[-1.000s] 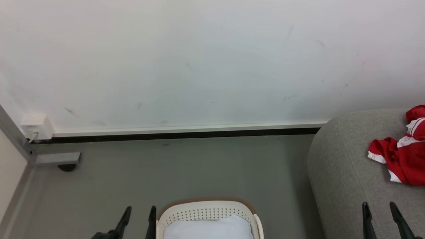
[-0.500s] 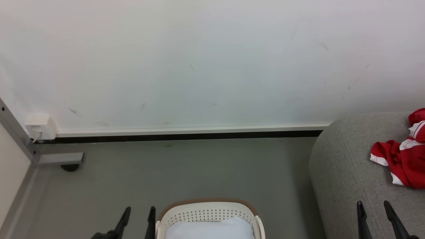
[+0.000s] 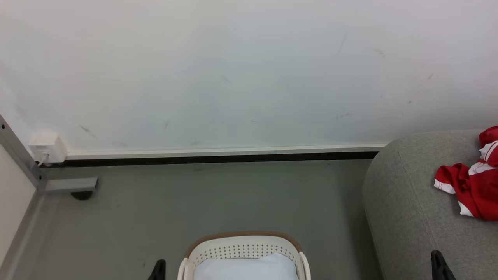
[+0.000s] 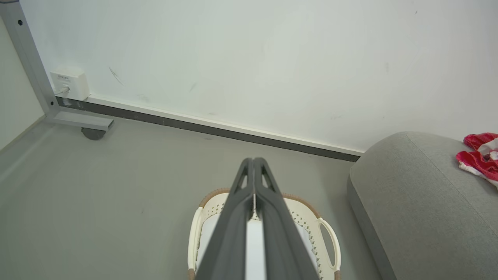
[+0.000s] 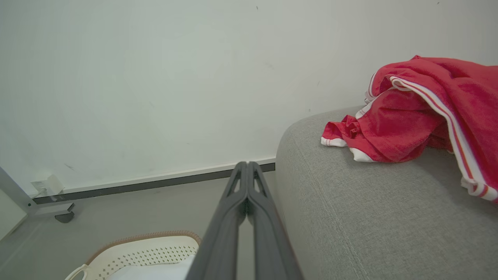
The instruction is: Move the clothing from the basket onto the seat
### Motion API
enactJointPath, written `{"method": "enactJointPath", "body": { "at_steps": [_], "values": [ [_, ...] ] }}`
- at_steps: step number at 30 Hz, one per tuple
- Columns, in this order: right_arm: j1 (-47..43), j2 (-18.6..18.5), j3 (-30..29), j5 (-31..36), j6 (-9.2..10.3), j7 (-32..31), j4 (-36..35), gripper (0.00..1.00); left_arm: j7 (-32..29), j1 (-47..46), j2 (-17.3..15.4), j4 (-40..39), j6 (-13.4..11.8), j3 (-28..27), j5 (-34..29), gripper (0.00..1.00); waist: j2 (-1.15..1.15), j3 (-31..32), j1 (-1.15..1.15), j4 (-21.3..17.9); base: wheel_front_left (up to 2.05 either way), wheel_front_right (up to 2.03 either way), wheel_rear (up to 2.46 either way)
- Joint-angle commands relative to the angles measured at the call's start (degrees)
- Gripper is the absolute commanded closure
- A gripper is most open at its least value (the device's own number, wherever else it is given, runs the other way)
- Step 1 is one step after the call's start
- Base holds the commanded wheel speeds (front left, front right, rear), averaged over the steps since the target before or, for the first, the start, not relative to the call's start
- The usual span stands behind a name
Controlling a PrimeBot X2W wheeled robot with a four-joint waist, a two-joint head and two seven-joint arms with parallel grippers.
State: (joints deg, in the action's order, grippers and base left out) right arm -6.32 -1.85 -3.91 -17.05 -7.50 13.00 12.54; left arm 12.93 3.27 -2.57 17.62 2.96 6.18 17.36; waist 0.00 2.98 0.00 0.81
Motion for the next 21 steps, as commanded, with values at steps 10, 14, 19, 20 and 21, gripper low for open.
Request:
{"method": "enactJointPath", "body": {
  "at_steps": [10, 14, 19, 20, 21],
  "values": [
    [2.91, -0.48, -0.52, -11.63, 0.0, -2.79, -0.62, 1.0, -2.78, -2.57, -0.16, -1.47, 0.66, -2.03, 11.81, 1.0, 0.0, -0.27, 0.0, -0.08, 0.0, 0.0, 0.0],
    [3.52, -0.53, -0.65, -15.42, 0.0, -3.77, -0.51, 1.0, -3.75, -3.0, -0.18, -1.62, 0.91, -2.66, 15.59, 1.0, 0.0, -0.38, 0.0, -0.11, 0.0, 0.0, 0.0],
    [4.21, -0.59, -0.81, -19.88, 0.0, -4.95, -0.38, 1.0, -4.91, -3.5, -0.2, -1.79, 1.17, -3.42, 20.03, 1.0, 0.0, -0.51, 0.0, -0.14, 0.0, 0.0, 0.0],
    [4.36, -0.6, -0.84, -20.77, 0.0, -5.18, -0.35, 1.0, -5.13, -3.61, -0.2, -1.82, 1.23, -3.56, 20.85, 1.0, 0.0, -0.54, 0.0, -0.15, 0.0, 0.0, 0.0],
    [4.52, -0.61, -0.87, -21.66, 0.0, -5.43, -0.33, 1.0, -5.37, -3.72, -0.21, -1.86, 1.29, -3.7, 21.72, 1.0, 0.0, -0.57, 0.0, -0.15, 0.0, 0.0, 0.0]
  ]
}}
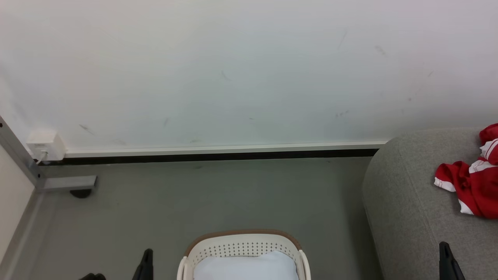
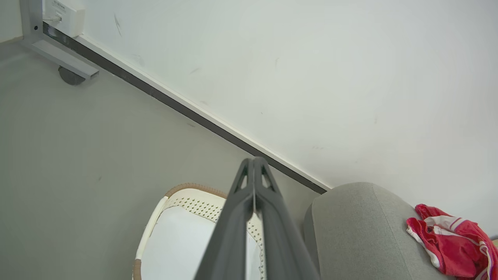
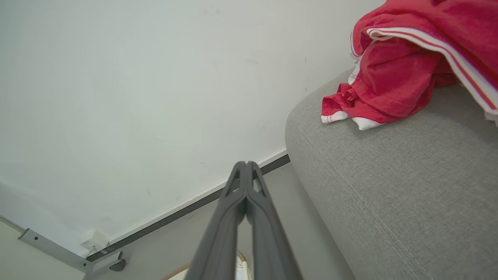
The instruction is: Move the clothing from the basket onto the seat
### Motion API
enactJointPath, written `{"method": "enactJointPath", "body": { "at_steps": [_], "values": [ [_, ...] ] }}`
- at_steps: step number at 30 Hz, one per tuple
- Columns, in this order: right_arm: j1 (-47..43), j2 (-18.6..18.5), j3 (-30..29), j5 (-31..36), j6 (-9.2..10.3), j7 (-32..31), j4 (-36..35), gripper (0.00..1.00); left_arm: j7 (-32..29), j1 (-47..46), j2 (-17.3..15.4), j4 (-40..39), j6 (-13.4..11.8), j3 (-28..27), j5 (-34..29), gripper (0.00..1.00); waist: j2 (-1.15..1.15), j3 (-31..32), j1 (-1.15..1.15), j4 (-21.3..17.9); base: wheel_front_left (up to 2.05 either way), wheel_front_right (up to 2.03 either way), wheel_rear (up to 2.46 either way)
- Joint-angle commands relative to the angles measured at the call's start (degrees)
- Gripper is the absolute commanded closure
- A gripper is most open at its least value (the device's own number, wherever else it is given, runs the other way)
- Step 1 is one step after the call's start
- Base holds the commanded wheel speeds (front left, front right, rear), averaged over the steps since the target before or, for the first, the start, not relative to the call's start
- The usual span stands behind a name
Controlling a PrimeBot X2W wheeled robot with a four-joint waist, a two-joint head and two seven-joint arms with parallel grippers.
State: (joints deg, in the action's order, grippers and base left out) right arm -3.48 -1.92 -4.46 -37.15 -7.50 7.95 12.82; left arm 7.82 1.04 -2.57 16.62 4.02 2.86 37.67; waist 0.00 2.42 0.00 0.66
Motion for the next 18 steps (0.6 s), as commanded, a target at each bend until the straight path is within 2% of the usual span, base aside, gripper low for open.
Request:
{"method": "enactJointPath", "body": {
  "at_steps": [1, 18],
  "values": [
    [1.83, -0.56, -0.35, -2.37, 0.0, -0.56, -0.58, 1.0, -0.47, -1.61, -0.21, -0.89, 0.29, -0.52, 2.32, 1.0, 0.0, -0.03, 0.0, -0.01, 0.0, 0.0, 0.0],
    [3.93, -0.73, -0.79, -15.56, 0.01, -4.02, -0.15, 1.0, -3.93, -3.11, -0.27, -1.39, 1.14, -2.78, 15.28, 1.0, 0.0, -0.49, 0.0, -0.12, 0.0, 0.0, 0.0]
  ]
}}
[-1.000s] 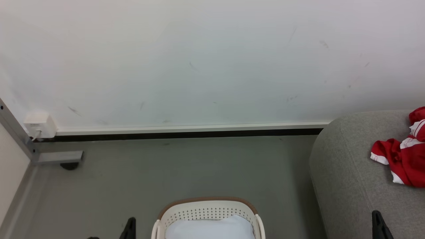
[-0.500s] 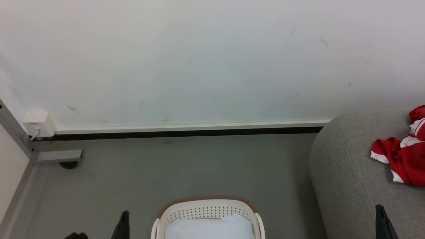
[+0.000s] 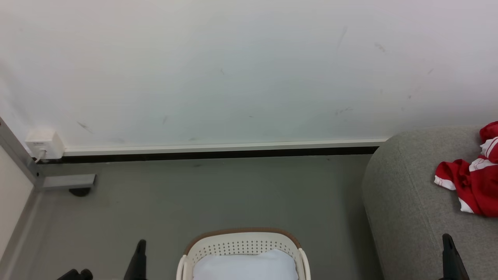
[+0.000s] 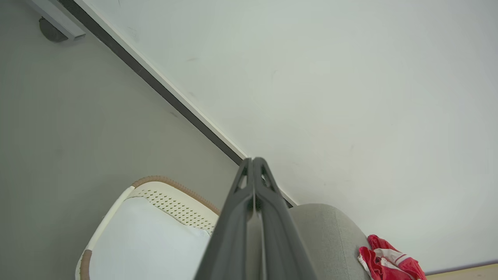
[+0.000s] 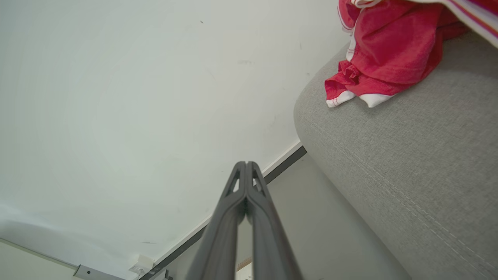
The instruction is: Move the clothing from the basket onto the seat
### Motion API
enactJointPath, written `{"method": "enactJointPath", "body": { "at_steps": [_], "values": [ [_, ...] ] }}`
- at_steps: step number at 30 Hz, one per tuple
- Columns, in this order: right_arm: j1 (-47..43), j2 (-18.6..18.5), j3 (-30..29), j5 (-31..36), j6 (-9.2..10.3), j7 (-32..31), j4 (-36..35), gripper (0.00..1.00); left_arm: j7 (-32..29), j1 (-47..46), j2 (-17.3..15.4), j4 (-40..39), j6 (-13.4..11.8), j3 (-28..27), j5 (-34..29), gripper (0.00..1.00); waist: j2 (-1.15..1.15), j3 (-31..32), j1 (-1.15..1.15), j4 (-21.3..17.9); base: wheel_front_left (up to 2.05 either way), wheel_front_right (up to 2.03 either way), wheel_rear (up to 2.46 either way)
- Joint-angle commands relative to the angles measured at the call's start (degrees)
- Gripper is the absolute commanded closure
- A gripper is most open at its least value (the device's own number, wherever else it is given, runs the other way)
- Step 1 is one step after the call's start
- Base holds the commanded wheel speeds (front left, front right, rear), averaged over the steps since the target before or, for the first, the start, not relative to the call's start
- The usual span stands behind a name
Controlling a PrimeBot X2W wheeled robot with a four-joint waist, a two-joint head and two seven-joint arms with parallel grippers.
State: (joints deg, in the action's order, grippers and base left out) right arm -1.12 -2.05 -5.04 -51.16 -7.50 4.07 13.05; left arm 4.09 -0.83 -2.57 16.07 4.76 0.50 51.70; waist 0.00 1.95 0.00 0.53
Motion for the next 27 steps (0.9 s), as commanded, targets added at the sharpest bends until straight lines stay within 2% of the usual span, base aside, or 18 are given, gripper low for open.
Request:
{"method": "enactJointPath", "body": {
  "at_steps": [1, 27],
  "values": [
    [1.69, -0.61, -0.24, -2.23, 0.01, -0.37, -0.36, 1.0, -0.43, -1.32, -0.28, -0.86, 0.45, -0.54, 2.02, 1.0, 0.0, -0.04, 0.0, -0.01, 0.0, 0.0, 0.0],
    [4.08, -0.81, -0.77, -17.78, 0.01, -4.52, 0.18, 1.0, -4.61, -3.13, -0.36, -1.39, 1.4, -3.23, 17.45, 1.0, 0.0, -0.71, 0.0, -0.18, 0.0, 0.0, 0.0]
  ]
}}
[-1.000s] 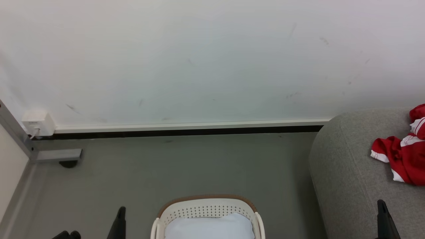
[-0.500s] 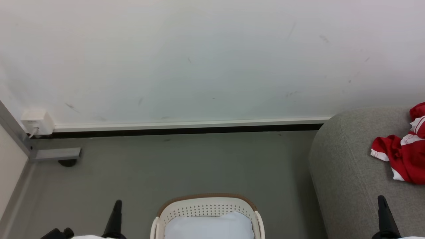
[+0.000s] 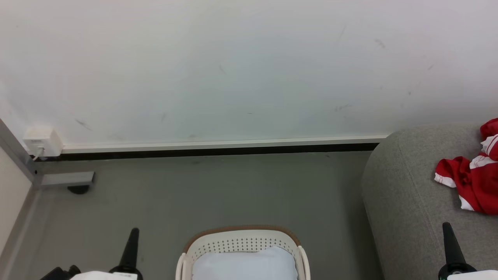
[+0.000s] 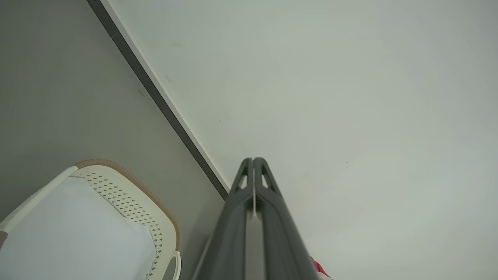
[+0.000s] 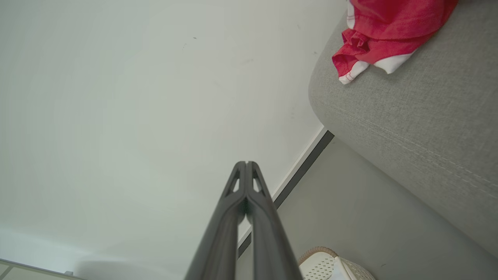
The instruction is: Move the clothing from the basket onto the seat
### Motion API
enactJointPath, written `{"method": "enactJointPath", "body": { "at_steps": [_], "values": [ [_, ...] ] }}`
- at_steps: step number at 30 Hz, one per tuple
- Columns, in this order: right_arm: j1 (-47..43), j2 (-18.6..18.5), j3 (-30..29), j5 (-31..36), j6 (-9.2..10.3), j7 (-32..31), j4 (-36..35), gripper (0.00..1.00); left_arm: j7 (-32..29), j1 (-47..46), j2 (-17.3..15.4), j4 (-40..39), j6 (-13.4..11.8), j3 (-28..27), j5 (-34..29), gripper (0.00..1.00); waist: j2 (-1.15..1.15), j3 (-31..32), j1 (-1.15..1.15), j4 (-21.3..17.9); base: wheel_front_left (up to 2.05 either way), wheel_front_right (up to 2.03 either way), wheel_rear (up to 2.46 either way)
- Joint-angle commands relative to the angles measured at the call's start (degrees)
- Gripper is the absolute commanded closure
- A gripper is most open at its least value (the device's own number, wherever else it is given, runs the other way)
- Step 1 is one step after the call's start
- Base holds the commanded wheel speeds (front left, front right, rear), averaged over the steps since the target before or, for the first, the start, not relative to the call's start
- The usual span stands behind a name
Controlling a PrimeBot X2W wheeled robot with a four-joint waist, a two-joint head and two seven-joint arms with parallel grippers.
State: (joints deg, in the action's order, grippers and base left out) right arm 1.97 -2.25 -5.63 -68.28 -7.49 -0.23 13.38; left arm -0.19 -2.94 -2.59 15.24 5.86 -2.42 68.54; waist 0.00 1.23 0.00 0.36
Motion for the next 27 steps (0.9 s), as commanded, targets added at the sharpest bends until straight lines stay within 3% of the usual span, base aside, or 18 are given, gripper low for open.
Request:
{"method": "enactJointPath", "body": {
  "at_steps": [1, 27],
  "values": [
    [1.04, -0.62, -0.19, -1.24, -0.01, -0.36, -0.12, 1.0, -0.46, -1.07, -0.34, -0.58, 0.35, -0.39, 1.06, 1.0, 0.0, -0.02, 0.0, -0.01, 0.0, 0.0, 0.0],
    [3.04, -0.76, -0.64, -14.06, 0.0, -3.79, 0.32, 1.0, -3.91, -2.49, -0.42, -0.99, 1.2, -2.57, 14.07, 1.0, 0.0, -0.72, 0.0, -0.18, 0.0, 0.0, 0.0]
  ]
}}
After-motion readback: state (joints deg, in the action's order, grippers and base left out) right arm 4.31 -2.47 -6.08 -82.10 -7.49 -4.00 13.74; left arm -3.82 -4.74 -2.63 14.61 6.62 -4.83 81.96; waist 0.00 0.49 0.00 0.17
